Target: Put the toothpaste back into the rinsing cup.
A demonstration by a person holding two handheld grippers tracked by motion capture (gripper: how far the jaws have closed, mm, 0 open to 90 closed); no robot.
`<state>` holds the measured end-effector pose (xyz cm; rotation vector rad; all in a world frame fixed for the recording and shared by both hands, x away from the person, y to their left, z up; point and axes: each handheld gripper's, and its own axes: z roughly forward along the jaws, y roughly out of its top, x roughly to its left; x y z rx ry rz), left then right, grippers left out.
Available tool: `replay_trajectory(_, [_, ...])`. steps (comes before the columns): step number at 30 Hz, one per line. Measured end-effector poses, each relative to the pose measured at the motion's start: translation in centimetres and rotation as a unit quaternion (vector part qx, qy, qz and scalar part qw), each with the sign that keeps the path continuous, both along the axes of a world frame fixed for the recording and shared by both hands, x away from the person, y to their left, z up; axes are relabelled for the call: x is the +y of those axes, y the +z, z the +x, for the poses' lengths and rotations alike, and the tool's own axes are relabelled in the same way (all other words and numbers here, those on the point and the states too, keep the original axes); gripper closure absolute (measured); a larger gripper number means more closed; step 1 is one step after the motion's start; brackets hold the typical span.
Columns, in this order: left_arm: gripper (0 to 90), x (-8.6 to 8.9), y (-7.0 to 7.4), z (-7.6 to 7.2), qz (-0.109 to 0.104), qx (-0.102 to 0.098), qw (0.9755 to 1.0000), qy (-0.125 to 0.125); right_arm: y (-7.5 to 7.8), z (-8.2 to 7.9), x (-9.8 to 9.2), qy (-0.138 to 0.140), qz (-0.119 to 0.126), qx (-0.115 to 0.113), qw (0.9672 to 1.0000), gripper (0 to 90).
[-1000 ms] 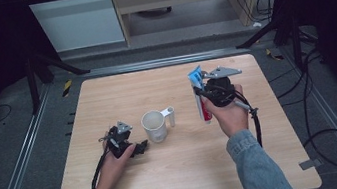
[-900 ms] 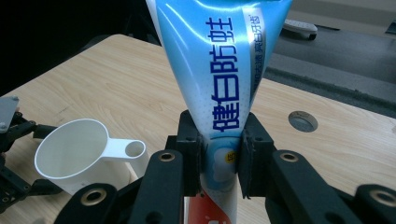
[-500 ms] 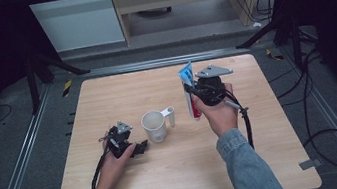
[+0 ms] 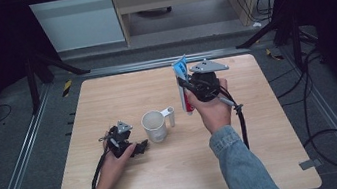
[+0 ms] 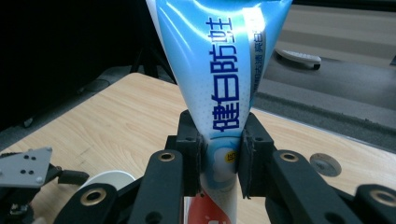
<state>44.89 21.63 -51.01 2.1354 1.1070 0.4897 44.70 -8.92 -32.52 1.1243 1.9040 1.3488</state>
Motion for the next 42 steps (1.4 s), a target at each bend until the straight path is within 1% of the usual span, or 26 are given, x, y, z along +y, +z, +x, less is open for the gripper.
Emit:
replay_trajectory(3, [0.0,0.0,0.0,0.0,0.000,0.000,1.0000,0.000,0.6,-0.1,0.6,0.003,0.002,-0.008,1.0000,73.3])
replay_trajectory(6, [0.0,0.0,0.0,0.0,0.000,0.000,1.0000,0.000,0.9,-0.1,0.8,0.004,0.002,-0.010,0.9999,73.3])
replay_trajectory(7, [0.0,0.0,0.0,0.0,-0.002,-0.001,1.0000,0.002,1.1,0.0,1.0,0.004,0.003,-0.015,0.9999,73.3])
replay_trajectory(9, [0.0,0.0,0.0,0.0,-0.002,-0.001,1.0000,0.001,1.2,0.0,1.0,0.003,0.004,-0.015,0.9999,73.3])
replay_trajectory(15, [0.0,0.0,0.0,0.0,-0.002,-0.001,1.0000,0.001,1.4,-0.1,1.8,-0.008,0.010,-0.029,0.9995,73.3])
replay_trajectory(18, [0.0,0.0,0.0,0.0,-0.002,-0.001,1.0000,0.001,1.6,-0.2,2.6,-0.008,0.013,-0.033,0.9993,73.2])
replay_trajectory(26, [0.0,0.0,0.0,0.0,-0.002,0.000,1.0000,0.002,1.9,-0.2,3.9,-0.004,0.014,-0.048,0.9988,73.2])
replay_trajectory(35, [0.0,0.0,0.0,0.0,-0.001,0.000,1.0000,0.001,2.2,-0.1,5.1,0.005,0.018,-0.056,0.9983,73.2])
replay_trajectory(39, [0.0,0.0,0.0,0.0,-0.001,0.000,1.0000,0.001,2.1,-0.1,5.5,0.008,0.021,-0.054,0.9983,73.3])
replay_trajectory(42, [0.0,0.0,0.0,0.0,-0.003,0.000,1.0000,0.002,2.1,-0.1,5.7,0.009,0.018,-0.054,0.9983,73.3])
